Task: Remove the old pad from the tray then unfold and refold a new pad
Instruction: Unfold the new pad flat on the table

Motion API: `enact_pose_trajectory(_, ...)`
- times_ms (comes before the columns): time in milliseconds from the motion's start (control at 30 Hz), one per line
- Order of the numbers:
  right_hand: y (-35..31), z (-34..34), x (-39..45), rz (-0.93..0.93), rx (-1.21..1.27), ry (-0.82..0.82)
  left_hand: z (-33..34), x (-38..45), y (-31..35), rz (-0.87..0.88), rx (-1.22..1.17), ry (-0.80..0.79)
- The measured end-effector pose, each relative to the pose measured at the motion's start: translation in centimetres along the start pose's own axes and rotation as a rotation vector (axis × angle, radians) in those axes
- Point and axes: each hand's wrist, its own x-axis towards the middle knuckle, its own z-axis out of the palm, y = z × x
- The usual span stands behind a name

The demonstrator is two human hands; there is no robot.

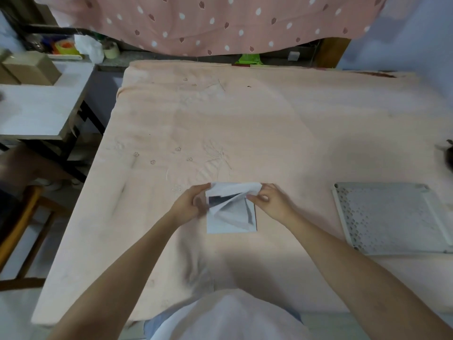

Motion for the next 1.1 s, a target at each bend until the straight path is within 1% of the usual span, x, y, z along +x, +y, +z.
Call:
enact_pose_trajectory(67,-0.1,-0.1,0.5,0.076,0.143,0.018,-0.1,0.0,0.2,0.046,-0.046,-0.080)
enact_pose_trajectory(133,0.0,0.1,1.0,0.200,0.372,-0.002,0.1,0.4,0.9,0.043,-0.178,-0.082)
enact_pose_trajectory(167,0.0,0.2,1.2,0.252,0.459,-0.014,0.2,0.9,1.2,0.028,-0.228,-0.061)
enact_pose_trajectory(233,0.1,0.3,2.0,0.306,0.553,-0.016,0.4,2.1,1.7,-0.017,-0.269,-0.002)
enact_pose_trajectory(367,0.6,-0.2,4.0,0.458,0.686,0.051,0.5,5.1,2.7,-0.115,-0.364,0.112)
enact_pose_trajectory(433,0.6,-0.6,5.1,0.458,0.771,0.063,0.2,6.8,3.2,-0.132,-0.354,0.150)
enact_pose_trajectory(533,0.5,-0.7,7.0,0.400,0.827,0.017,-0.1,9.3,3.8,-0.145,-0.316,0.144)
enact_pose_trajectory(600,0.8,-0.5,8.7,0.407,0.808,0.037,-0.3,11.1,4.1,-0.174,-0.293,0.139)
enact_pose_trajectory(767,1.8,0.0,13.3,0.464,0.633,0.170,-0.6,15.3,4.3,-0.252,-0.237,0.144)
enact_pose_trajectory(967,2.8,0.0,18.3,0.516,0.515,0.176,-1.3,19.8,4.0,-0.313,0.023,0.205)
enact_pose_trajectory(1100,3.3,0.2,20.1,0.495,0.297,0.187,-1.0,21.2,3.4,-0.345,0.242,0.217)
